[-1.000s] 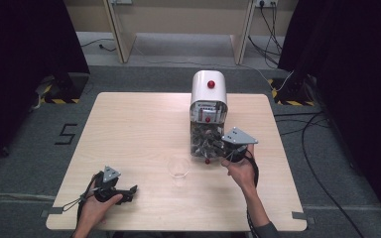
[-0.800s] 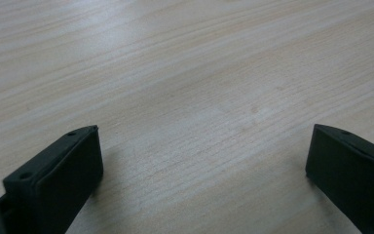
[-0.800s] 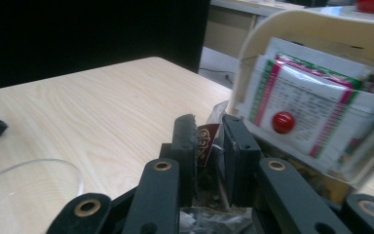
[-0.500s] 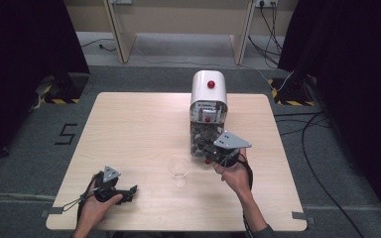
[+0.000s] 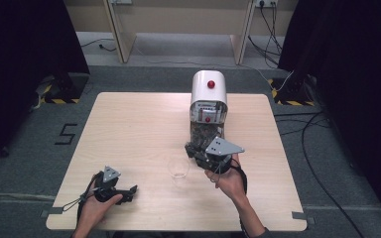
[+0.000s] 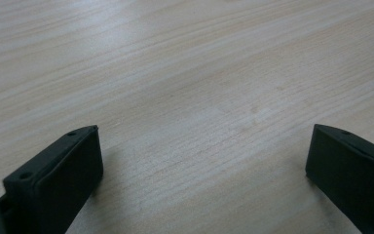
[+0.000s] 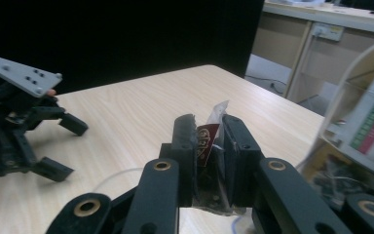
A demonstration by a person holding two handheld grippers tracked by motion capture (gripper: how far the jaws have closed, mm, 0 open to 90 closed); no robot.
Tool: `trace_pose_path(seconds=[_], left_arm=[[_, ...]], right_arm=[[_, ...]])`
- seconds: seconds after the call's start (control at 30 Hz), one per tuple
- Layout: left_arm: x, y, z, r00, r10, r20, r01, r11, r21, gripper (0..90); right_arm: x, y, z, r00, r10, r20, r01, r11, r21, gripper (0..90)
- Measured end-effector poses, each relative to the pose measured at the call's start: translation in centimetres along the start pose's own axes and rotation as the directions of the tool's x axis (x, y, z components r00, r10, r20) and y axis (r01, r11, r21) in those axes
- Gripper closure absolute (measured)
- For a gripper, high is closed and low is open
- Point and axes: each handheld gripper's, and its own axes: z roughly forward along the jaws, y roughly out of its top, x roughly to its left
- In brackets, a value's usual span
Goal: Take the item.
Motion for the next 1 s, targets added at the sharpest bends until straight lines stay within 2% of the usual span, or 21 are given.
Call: trace_pose_path(seconds=[0.33,0.57,1.0], left_arm=[[0.0,0.0,0.0,1.0000,0.000,0.000,0.000,1.0000,0.000,0.0],[0.0,0.0,0.0,1.0000,0.000,0.000,0.000,1.0000,0.000,0.0],[0.0,0.0,0.0,1.0000,0.000,0.000,0.000,1.0000,0.000,0.0]], right_arm=[[1.5,-0.1,0.6,0.9981,-0.006,-0.062,0.006,1.000,0.002,78.0],[2.2,-0.7,1.2,0.9955,-0.006,-0.094,0.008,1.000,0.026,78.0],[2.8,-1.6,2.2,0.9925,-0.004,-0.122,0.012,0.998,0.062,77.8]])
